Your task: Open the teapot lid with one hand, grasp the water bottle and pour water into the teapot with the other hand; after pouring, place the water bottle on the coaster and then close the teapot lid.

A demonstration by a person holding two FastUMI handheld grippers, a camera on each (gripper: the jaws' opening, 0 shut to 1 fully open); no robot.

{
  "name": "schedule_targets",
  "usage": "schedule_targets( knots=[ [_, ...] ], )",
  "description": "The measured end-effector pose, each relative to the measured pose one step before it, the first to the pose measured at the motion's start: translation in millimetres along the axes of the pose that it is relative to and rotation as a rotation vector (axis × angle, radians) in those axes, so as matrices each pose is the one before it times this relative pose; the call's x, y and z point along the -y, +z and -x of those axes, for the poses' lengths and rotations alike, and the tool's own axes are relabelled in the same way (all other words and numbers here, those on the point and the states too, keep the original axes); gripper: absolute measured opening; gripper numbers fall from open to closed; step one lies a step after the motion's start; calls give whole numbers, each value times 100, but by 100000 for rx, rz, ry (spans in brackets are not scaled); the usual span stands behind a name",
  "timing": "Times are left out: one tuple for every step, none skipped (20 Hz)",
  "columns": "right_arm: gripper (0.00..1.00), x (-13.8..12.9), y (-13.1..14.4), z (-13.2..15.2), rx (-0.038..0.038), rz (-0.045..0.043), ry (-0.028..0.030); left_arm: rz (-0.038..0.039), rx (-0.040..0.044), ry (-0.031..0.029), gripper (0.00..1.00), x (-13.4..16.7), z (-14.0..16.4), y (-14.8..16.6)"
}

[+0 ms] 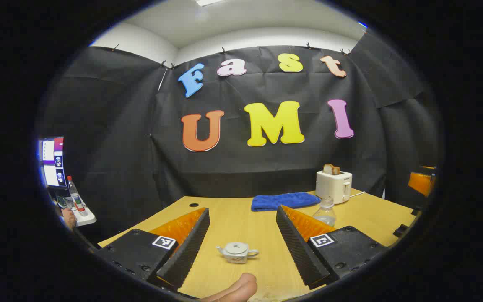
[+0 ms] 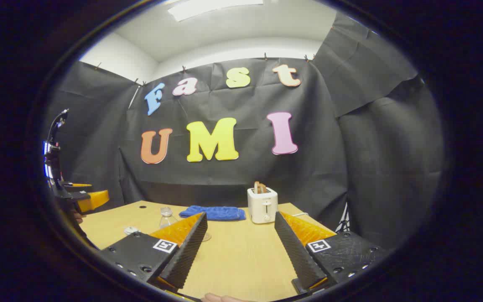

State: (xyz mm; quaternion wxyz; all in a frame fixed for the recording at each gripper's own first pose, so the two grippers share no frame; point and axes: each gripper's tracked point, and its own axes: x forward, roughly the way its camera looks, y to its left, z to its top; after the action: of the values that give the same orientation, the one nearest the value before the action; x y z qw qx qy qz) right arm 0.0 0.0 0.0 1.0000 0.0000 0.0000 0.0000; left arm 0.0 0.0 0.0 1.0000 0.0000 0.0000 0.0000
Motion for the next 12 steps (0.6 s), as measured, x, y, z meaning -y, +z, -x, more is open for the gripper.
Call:
schedule_targets(
  knots=[
    [96, -470, -429, -23, -1217, 1133, -494, -592, -1002, 1124, 100, -1250, 119, -509],
    [96, -728, -429, 9, -1109, 1559, 338, -528, -179, 1305, 100, -1162, 54, -374],
    [96, -674, 155, 61, 1252, -293, 1128, -292, 226, 961, 100, -1003, 2, -214],
    [97, -436, 136, -159, 1871, -147, 277, 15, -203, -218, 100, -240, 14, -363],
    [96, -286, 352, 74, 1694, 1721, 294, 163, -309, -729, 100, -116, 33, -340],
    [96, -174, -93, 167, 649, 2067, -237, 988, 506, 764, 100, -597, 109, -81],
    [96, -26, -117, 42, -145, 1594, -495, 1174, 330, 570, 100, -440, -66, 33],
    [96, -207, -274, -17, -710, 905, 362, 981, -188, -227, 100, 50, -157, -325],
    [96, -276, -65, 92, -447, 506, 337, 766, -765, -380, 100, 78, -62, -300],
    [96, -86, -65, 25, -123, 825, 65, 442, -434, -131, 100, -81, -17, -249],
    [97, 0, -202, -116, -462, 931, 149, 181, -356, -397, 100, 39, -2, -184],
    [97, -81, -200, -39, -362, 757, 75, 60, -218, -281, 100, 65, 65, -138]
  ],
)
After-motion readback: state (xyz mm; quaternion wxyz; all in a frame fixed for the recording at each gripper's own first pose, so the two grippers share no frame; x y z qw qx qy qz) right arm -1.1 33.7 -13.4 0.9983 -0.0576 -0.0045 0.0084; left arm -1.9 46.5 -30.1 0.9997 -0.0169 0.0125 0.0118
